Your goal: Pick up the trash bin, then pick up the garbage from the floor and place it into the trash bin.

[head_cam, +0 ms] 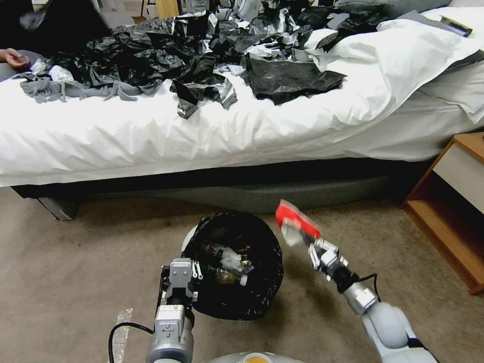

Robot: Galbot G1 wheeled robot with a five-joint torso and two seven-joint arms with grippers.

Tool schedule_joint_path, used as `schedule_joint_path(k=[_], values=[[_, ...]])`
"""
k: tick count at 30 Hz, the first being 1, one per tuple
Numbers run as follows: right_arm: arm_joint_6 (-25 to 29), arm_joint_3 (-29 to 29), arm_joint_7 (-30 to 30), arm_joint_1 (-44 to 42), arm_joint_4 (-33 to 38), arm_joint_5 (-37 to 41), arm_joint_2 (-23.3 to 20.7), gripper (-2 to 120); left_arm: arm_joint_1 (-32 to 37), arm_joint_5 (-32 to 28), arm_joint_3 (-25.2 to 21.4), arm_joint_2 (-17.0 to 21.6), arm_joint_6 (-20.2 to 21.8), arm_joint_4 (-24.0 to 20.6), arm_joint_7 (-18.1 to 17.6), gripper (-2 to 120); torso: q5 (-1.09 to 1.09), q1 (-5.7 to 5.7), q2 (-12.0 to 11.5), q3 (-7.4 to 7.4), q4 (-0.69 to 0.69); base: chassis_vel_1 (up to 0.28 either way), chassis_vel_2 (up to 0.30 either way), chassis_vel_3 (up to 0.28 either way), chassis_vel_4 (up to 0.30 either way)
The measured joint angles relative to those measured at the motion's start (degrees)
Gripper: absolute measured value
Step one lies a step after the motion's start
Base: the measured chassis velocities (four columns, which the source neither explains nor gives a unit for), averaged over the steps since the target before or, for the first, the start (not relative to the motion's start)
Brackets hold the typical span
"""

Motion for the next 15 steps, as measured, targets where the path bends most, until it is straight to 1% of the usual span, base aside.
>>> schedule_joint_path(k=[1, 2, 3, 4, 7, 8, 10, 11, 12, 13, 15], values=[[-0.6, 0.5, 0.2, -0.2, 4.2, 1.1, -0.1, 0, 0.0, 0.0, 0.0, 0.0, 0.0, 0.0, 0.0, 2, -0.02, 0.0, 0.0, 0.0, 0.0, 0.0, 0.0, 0.0, 0.0], [-0.6, 0.5, 0.2, -0.2, 4.2, 1.1, -0.1, 0, 0.0, 0.0, 0.0, 0.0, 0.0, 0.0, 0.0, 2, -0.02, 0.0, 0.0, 0.0, 0.0, 0.0, 0.0, 0.0, 0.0], [-1.0, 0.7, 0.3, -0.4, 6.8, 1.9, -0.1, 0, 0.0, 0.0, 0.0, 0.0, 0.0, 0.1, 0.0, 2, 0.0, 0.0, 0.0, 0.0, 0.0, 0.0, 0.0, 0.0, 0.0], [-1.0, 0.7, 0.3, -0.4, 6.8, 1.9, -0.1, 0, 0.0, 0.0, 0.0, 0.0, 0.0, 0.1, 0.0, 2, 0.0, 0.0, 0.0, 0.0, 0.0, 0.0, 0.0, 0.0, 0.0], [-1.8, -0.7, 1.1, -1.2, 14.3, 3.9, -0.1, 0, -0.1, 0.0, 0.0, 0.0, 0.0, 0.3, 0.0, 2, 0.0, 0.0, 0.0, 0.0, 0.0, 0.0, 0.0, 0.0, 0.0], [-1.8, -0.7, 1.1, -1.2, 14.3, 3.9, -0.1, 0, -0.1, 0.0, 0.0, 0.0, 0.0, 0.3, 0.0, 2, 0.0, 0.0, 0.0, 0.0, 0.0, 0.0, 0.0, 0.0, 0.0], [-2.2, -2.5, 1.5, -2.4, 17.6, 4.5, -0.1, 0, -0.2, -0.1, 0.0, 0.0, 0.0, 0.4, 0.0, 2, -0.02, 0.0, 0.0, 0.0, 0.0, 0.0, 0.0, 0.0, 0.0], [-2.4, -4.5, 1.7, -3.8, 19.6, 4.7, -0.1, 0, -0.3, -0.1, 0.0, 0.0, 0.0, 0.6, 0.0, 2, 0.0, -0.01, 0.0, 0.0, -0.01, 0.0, 0.0, 0.0, 0.0], [-2.4, -6.2, 1.8, -5.0, 20.4, 4.5, -0.1, 0, -0.4, -0.2, 0.1, 0.0, 0.0, 0.7, 0.0, 2, -0.02, 0.0, 0.0, 0.0, 0.0, 0.0, 0.0, 0.0, 0.0], [-2.4, -6.2, 1.8, -5.0, 20.4, 4.5, -0.1, 0, -0.4, -0.2, 0.1, 0.0, 0.0, 0.7, 0.0, 2, -0.02, 0.0, 0.0, 0.0, 0.0, 0.0, 0.0, 0.0, 0.0], [-2.0, -9.8, 1.8, -7.3, 20.4, 2.8, -0.1, 0, -0.5, -0.2, 0.2, 0.0, 0.0, 0.8, 0.0, 2, 0.0, 0.0, 0.0, 0.0, -0.01, 0.0, 0.0, 0.0, 0.0]])
